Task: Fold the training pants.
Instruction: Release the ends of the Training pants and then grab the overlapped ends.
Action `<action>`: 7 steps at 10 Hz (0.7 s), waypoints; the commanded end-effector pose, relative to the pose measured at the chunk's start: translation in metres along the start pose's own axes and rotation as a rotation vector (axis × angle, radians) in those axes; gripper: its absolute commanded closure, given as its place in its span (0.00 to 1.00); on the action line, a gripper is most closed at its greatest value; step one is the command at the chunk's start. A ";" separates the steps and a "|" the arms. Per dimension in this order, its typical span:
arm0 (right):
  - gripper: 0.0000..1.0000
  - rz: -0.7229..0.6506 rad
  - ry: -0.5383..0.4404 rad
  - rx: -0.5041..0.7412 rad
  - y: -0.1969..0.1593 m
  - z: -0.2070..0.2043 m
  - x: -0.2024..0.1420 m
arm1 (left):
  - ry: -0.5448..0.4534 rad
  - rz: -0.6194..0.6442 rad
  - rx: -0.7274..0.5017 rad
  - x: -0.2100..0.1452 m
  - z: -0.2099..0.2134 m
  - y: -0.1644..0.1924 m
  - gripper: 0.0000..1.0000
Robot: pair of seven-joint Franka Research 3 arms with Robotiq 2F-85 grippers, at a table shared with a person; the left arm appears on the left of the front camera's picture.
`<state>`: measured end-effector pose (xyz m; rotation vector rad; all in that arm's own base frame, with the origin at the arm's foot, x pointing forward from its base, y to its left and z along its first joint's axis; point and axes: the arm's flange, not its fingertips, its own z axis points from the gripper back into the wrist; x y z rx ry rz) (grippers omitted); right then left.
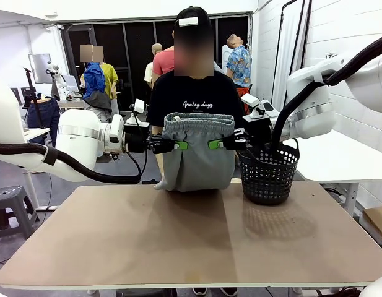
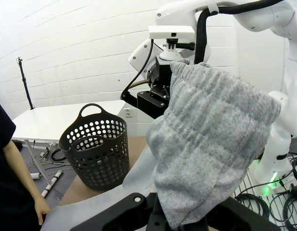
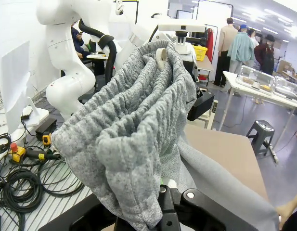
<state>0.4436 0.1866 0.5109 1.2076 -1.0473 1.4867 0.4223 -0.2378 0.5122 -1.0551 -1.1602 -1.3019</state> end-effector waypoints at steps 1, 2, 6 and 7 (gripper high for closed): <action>1.00 0.009 -0.031 0.001 0.002 0.000 -0.001 | -0.018 0.002 0.007 0.004 -0.002 -0.001 1.00; 1.00 0.009 -0.031 0.001 0.002 0.000 -0.001 | -0.018 0.002 0.007 0.004 -0.002 -0.001 1.00; 1.00 0.009 -0.031 0.001 0.002 0.000 -0.001 | -0.018 0.002 0.007 0.004 -0.002 -0.001 1.00; 1.00 0.009 -0.031 0.001 0.002 0.000 -0.001 | -0.018 0.002 0.007 0.004 -0.002 -0.001 1.00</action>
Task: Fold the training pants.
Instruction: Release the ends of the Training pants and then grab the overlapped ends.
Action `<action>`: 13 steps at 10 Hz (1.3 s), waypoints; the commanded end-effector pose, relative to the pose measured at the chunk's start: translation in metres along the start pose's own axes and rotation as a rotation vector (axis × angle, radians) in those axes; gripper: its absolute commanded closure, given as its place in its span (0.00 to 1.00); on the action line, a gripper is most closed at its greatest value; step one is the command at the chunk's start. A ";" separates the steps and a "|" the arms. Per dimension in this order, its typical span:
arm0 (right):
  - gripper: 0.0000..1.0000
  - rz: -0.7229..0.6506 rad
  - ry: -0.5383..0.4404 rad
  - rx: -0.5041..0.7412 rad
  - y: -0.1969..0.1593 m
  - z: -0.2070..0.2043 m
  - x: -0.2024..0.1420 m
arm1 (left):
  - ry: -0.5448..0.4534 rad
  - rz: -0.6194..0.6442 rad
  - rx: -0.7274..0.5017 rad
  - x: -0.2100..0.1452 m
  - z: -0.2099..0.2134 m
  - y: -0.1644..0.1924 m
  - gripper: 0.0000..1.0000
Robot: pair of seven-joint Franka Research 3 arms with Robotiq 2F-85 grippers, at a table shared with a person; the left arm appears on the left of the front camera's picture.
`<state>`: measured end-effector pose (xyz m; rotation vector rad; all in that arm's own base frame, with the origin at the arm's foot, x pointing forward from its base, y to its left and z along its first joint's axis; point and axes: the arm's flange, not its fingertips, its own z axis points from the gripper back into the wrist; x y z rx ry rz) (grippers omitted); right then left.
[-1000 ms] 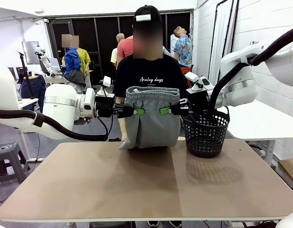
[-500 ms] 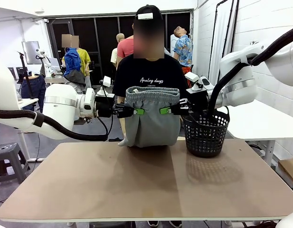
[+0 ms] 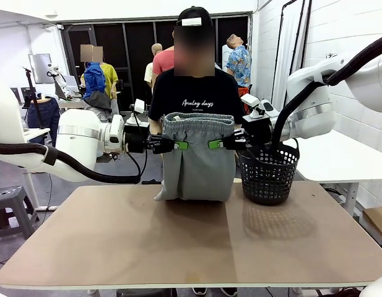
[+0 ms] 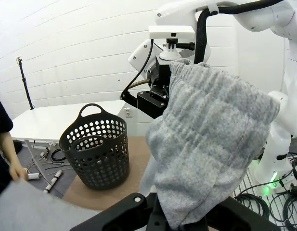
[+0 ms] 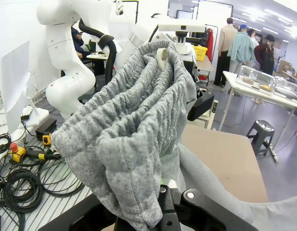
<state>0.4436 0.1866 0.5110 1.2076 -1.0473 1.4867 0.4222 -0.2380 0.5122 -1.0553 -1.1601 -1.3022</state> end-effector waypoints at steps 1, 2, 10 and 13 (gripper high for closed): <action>1.00 0.009 -0.031 0.001 0.002 0.000 -0.001 | -0.018 0.002 0.008 0.004 -0.001 -0.001 1.00; 1.00 0.009 -0.031 0.001 0.002 0.000 -0.001 | -0.018 0.002 0.008 0.004 -0.001 -0.001 1.00; 1.00 0.009 -0.031 0.001 0.002 0.000 -0.001 | -0.018 0.002 0.008 0.004 -0.001 -0.001 1.00; 1.00 0.009 -0.031 0.001 0.002 0.000 -0.001 | -0.018 0.002 0.008 0.004 -0.001 -0.001 1.00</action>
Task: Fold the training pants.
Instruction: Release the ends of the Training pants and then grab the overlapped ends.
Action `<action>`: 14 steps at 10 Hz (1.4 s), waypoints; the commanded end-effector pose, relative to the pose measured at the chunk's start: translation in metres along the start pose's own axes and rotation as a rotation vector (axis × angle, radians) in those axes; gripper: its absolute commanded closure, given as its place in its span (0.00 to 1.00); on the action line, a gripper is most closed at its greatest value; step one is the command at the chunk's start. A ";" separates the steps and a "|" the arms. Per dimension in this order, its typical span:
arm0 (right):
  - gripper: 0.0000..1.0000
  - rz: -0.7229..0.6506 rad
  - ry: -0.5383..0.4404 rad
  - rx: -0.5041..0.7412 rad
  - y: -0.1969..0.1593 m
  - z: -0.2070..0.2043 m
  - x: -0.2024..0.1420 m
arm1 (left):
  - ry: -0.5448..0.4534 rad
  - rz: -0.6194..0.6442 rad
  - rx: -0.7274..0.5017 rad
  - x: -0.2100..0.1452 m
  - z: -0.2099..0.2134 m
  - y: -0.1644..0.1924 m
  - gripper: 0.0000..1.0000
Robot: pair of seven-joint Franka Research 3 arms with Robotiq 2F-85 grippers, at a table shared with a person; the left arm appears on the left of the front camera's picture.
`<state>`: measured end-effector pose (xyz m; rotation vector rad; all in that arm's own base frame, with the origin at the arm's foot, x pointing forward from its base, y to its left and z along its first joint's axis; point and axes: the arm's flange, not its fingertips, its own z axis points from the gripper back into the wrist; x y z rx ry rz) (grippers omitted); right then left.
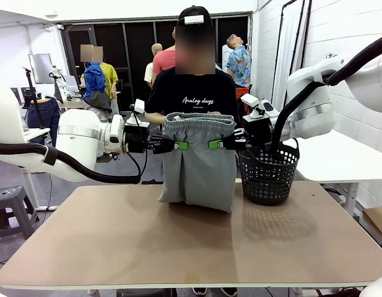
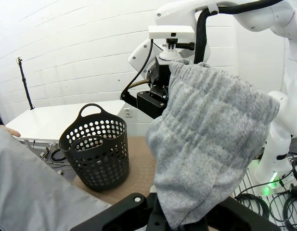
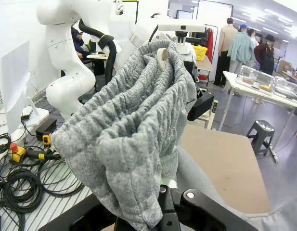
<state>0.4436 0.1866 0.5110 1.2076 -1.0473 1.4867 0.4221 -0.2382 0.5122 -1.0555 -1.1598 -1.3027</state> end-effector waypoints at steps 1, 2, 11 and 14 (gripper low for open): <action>1.00 0.009 -0.031 0.001 0.002 0.000 -0.001 | -0.018 0.002 0.008 0.004 -0.001 0.000 1.00; 1.00 0.009 -0.031 0.001 0.002 0.000 -0.001 | -0.018 0.002 0.008 0.004 -0.001 0.000 1.00; 1.00 0.009 -0.031 0.001 0.002 0.000 -0.001 | -0.018 0.002 0.008 0.004 -0.001 0.000 1.00; 1.00 0.009 -0.031 0.001 0.002 0.000 -0.001 | -0.018 0.002 0.008 0.004 -0.001 0.000 1.00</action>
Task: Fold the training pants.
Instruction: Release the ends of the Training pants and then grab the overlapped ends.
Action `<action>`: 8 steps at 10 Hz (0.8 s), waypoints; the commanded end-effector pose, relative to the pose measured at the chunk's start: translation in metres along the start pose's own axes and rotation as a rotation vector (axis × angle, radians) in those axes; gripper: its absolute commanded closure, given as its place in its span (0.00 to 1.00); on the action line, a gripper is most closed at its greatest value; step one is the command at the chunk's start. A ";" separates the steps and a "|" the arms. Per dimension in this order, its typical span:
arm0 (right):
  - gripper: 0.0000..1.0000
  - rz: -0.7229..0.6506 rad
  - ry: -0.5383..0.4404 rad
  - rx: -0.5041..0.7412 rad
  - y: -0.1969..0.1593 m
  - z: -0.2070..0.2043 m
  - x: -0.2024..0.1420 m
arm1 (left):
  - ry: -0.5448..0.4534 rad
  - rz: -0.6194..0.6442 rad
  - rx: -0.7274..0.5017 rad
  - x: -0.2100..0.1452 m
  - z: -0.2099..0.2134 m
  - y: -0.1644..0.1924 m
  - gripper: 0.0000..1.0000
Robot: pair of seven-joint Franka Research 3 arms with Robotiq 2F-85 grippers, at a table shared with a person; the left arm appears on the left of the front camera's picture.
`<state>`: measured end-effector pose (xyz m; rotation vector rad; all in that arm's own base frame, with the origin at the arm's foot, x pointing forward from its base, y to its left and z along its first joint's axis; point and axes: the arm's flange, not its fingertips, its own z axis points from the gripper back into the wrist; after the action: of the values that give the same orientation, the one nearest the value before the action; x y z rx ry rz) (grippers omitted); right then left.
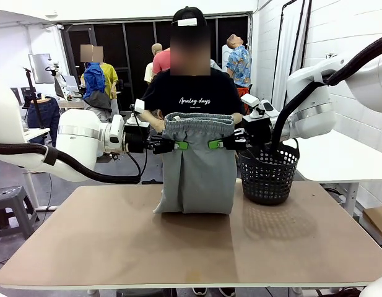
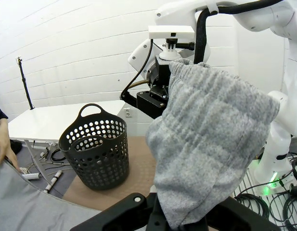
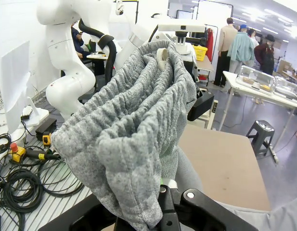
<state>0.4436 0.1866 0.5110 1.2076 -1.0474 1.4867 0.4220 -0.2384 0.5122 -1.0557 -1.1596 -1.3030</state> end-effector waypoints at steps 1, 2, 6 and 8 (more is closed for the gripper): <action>1.00 0.009 -0.031 0.001 0.002 0.000 -0.001 | -0.018 0.002 0.009 0.004 -0.001 0.000 1.00; 1.00 0.009 -0.031 0.001 0.002 0.000 -0.001 | -0.018 0.002 0.009 0.004 -0.001 0.000 1.00; 1.00 0.009 -0.031 0.001 0.002 0.000 -0.001 | -0.018 0.002 0.009 0.004 -0.001 0.000 1.00; 1.00 0.009 -0.031 0.001 0.002 0.000 -0.001 | -0.018 0.002 0.009 0.004 -0.001 0.000 1.00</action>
<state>0.4436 0.1866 0.5110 1.2076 -1.0474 1.4867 0.4220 -0.2384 0.5122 -1.0557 -1.1596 -1.3030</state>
